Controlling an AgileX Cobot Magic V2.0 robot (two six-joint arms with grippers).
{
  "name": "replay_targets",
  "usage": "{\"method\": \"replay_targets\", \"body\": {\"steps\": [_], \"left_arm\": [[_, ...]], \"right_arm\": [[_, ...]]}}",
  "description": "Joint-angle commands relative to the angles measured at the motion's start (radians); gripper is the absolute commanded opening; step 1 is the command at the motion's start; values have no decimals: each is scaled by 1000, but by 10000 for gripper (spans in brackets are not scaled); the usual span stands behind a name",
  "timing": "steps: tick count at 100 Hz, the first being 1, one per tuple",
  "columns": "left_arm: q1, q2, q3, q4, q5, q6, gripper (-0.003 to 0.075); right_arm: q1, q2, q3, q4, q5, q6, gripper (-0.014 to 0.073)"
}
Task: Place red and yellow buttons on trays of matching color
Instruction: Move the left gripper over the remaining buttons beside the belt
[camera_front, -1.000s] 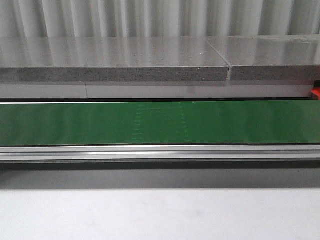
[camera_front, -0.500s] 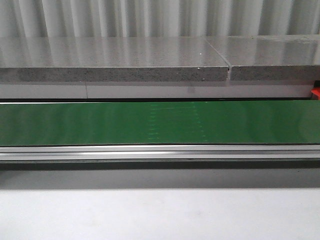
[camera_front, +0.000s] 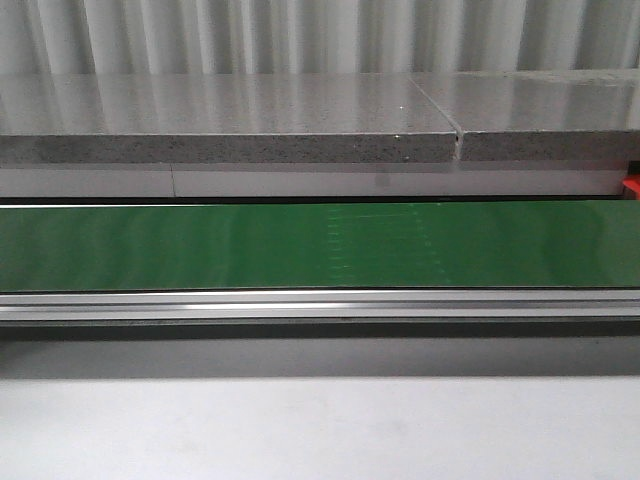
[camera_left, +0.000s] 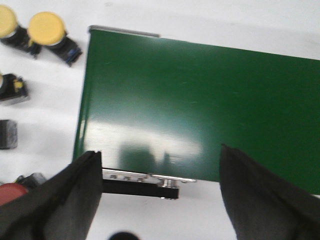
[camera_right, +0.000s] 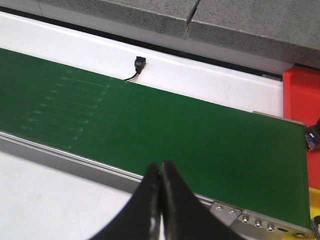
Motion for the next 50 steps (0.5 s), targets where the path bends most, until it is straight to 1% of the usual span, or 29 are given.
{"method": "replay_targets", "body": {"steps": [1,12,19,30,45,50], "left_arm": [[72,38,-70,-6,25,-12,547],[157,119,-115,-10,75,-12,598],[205,168,-136,-13,95,-14,600],[278,239,-150,-25,112,-59,599],[388,331,-218,-26,267,-63,599],[421,357,-246,-31,287,-63,599]], "right_arm": [[1,1,-23,14,-63,-4,-69],[1,1,-23,14,-63,-4,-69],[1,1,-23,14,-63,-4,-69],[1,1,-23,14,-63,-4,-69],[1,1,-23,14,-63,-4,-69],[1,1,-23,14,-63,-4,-69]]}}
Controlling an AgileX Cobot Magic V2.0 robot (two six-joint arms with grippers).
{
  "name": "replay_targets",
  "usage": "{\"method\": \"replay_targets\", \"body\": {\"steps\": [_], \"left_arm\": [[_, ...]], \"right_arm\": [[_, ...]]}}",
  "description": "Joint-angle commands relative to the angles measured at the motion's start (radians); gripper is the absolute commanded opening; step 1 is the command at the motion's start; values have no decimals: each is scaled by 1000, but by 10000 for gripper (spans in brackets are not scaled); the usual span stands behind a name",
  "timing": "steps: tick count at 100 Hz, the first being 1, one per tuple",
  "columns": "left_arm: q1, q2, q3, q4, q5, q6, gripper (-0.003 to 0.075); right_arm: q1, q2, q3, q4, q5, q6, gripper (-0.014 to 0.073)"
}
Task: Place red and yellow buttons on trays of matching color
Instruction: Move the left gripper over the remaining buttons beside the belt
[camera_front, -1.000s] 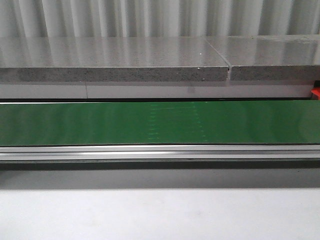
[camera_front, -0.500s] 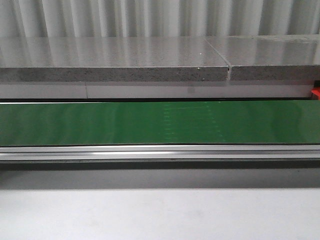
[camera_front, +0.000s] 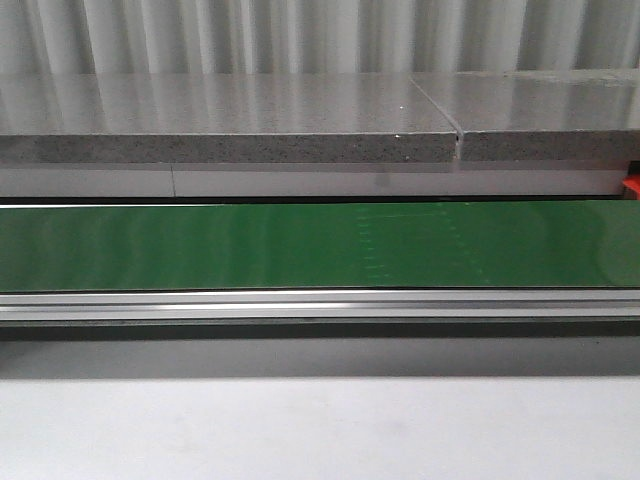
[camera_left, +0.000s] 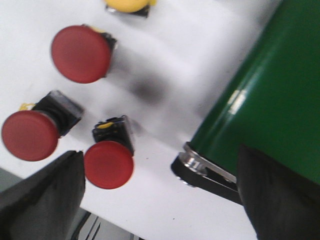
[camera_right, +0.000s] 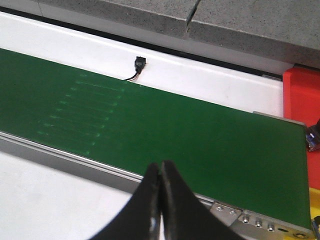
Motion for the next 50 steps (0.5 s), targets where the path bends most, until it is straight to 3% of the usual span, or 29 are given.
{"method": "replay_targets", "body": {"steps": [1,30,50], "left_arm": [[57,10,-74,-18,66,-15,599],[106,123,-234,-34,66,-6,599],[106,183,-253,-24,66,-6,599]], "right_arm": [[1,1,-23,14,-63,-4,-69],[1,1,-23,14,-63,-4,-69],[1,1,-23,14,-63,-4,-69]]}}
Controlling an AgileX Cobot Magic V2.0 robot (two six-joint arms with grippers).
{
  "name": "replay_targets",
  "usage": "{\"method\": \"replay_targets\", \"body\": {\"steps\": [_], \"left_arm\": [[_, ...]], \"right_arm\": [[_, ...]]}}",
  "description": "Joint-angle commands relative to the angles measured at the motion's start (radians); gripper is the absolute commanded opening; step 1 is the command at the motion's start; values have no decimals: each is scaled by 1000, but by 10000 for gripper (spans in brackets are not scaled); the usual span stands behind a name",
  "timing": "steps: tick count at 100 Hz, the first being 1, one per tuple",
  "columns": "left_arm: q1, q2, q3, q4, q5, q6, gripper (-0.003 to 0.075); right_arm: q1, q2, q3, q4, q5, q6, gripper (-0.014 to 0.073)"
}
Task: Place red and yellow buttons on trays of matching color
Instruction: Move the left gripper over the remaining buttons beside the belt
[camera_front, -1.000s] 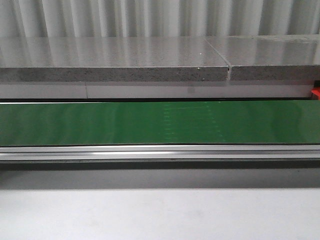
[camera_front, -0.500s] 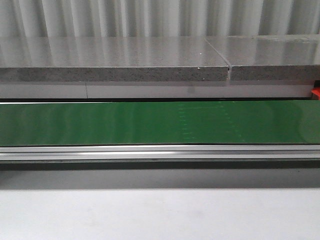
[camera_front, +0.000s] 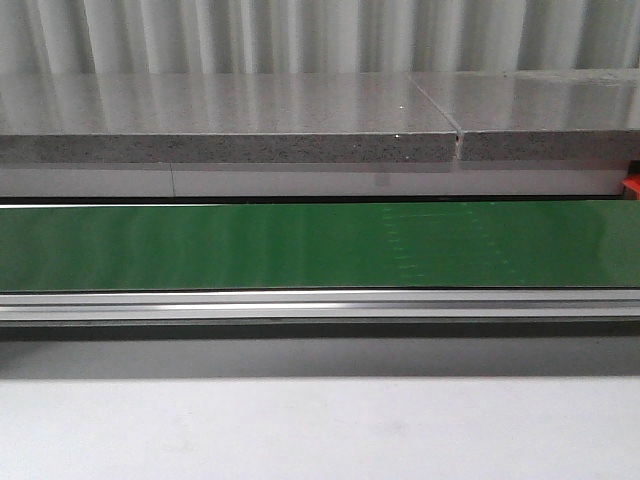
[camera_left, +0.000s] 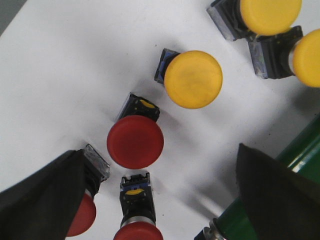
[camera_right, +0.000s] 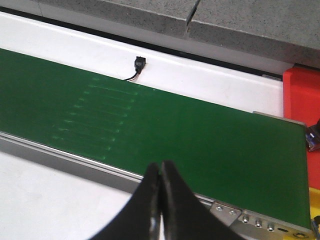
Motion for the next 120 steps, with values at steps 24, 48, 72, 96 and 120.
{"method": "replay_targets", "body": {"steps": [24,48,72,96,120], "left_arm": [[-3,10,-43,13,45,119,597],[-3,10,-43,13,38,286,587],[-3,21,-43,49,20,339,583],[-3,80,-41,13,15,365,572],[-3,130,-41,22,20,365,563]], "right_arm": [[1,1,-23,14,-63,-4,-69],[1,1,-23,14,-63,-4,-69],[1,1,-23,14,-63,-4,-69],[1,1,-23,14,-63,-4,-69],[1,1,-23,14,-63,-4,-69]]}}
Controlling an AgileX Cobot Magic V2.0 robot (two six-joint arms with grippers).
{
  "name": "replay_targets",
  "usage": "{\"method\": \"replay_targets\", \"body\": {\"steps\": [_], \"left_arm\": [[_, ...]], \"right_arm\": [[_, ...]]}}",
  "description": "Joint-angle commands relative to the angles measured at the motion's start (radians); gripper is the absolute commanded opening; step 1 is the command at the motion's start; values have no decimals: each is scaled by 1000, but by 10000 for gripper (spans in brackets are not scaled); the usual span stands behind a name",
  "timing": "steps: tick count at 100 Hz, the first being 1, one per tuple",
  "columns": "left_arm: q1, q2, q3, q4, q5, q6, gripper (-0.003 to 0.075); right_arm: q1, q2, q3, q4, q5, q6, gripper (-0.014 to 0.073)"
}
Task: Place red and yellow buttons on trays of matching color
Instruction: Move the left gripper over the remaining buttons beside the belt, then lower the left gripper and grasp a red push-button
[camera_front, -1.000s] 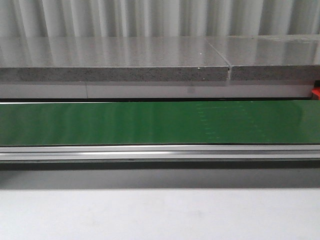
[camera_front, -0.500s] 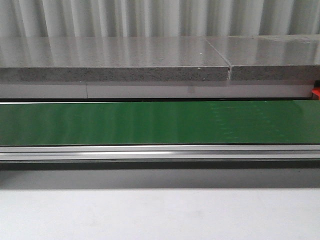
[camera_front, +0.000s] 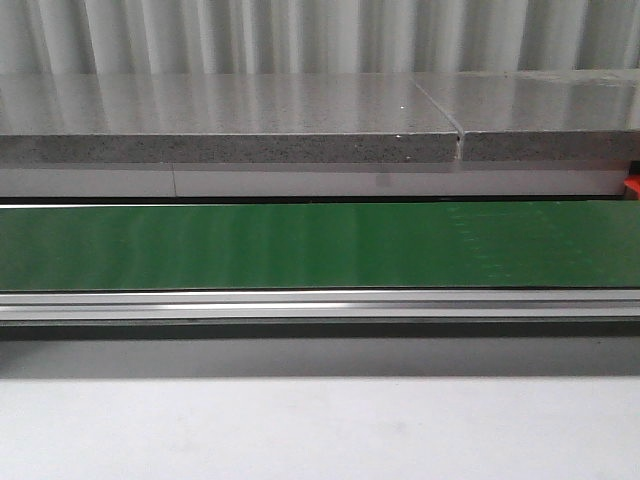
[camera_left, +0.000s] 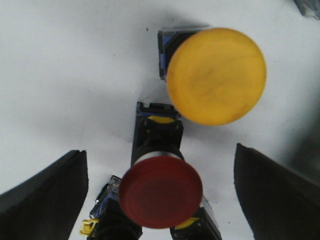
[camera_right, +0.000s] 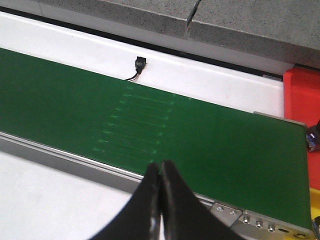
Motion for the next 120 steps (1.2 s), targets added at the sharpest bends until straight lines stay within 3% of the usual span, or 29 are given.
{"method": "replay_targets", "body": {"steps": [1,8,25,37,85,120], "left_arm": [[-3,-31,-29,-9,20,3,561],[-4,-31,-29,-9,2,3,523],[-4,-31,-29,-4,-1,3,339],[-4,-31,-29,-8,-2,3,278],[-115,-170,-29,-22,3,-10,271],[-180,-328,-29,-21,-18,-99,271]], "right_arm": [[1,1,-23,14,-63,-4,-69],[1,1,-23,14,-63,-4,-69],[1,1,-23,14,-63,-4,-69],[1,1,-23,14,-63,-4,-69],[1,1,-23,14,-63,-4,-69],[1,1,-23,14,-63,-4,-69]]}}
